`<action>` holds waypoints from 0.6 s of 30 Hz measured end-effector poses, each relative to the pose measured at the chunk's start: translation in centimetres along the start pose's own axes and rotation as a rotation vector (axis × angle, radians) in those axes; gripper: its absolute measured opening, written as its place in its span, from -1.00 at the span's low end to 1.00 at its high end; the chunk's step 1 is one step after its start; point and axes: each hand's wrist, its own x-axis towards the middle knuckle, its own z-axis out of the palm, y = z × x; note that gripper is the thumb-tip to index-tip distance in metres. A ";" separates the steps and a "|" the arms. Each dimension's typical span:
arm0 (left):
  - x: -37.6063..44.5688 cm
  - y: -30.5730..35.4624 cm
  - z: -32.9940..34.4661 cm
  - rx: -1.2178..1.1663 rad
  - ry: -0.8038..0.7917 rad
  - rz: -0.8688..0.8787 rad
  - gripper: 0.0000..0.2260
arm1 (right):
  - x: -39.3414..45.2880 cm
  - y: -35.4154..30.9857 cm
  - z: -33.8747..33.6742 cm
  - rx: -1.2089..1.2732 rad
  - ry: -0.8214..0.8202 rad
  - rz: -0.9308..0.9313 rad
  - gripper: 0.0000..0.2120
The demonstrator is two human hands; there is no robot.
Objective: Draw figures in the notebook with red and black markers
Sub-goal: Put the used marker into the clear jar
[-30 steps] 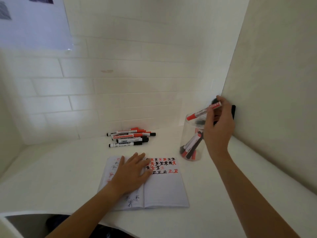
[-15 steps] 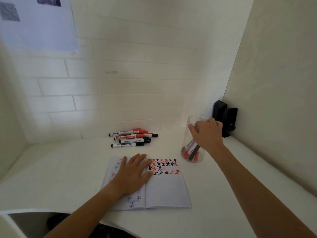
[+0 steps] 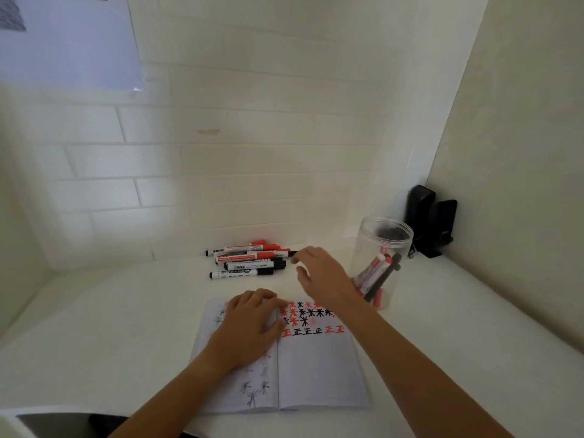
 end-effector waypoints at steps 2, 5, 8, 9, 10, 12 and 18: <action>0.0 0.1 0.0 -0.019 0.006 -0.014 -0.60 | 0.9 -0.2 2.8 0.042 -0.061 0.033 -0.70; 0.0 0.1 0.2 -0.039 0.033 -0.025 -0.61 | 2.5 -0.8 6.3 0.054 -0.067 -0.014 -0.57; 0.1 0.0 0.3 -0.020 0.059 -0.050 -0.62 | 4.3 -1.2 8.1 0.016 -0.072 -0.060 -0.43; 0.1 0.0 0.3 -0.013 0.052 -0.059 -0.62 | 5.0 -1.3 8.2 0.027 -0.104 -0.045 -0.38; 0.2 0.0 0.2 -0.010 0.042 -0.065 -0.61 | 5.7 -1.3 8.2 0.039 -0.148 -0.028 -0.32; 0.3 -0.2 0.2 -0.008 0.037 -0.063 -0.60 | 7.4 -1.1 8.1 0.029 -0.240 -0.007 -0.19; 0.3 -0.4 0.2 -0.002 0.025 -0.047 -0.57 | 10.8 -1.7 9.1 -0.042 -0.463 0.025 -0.10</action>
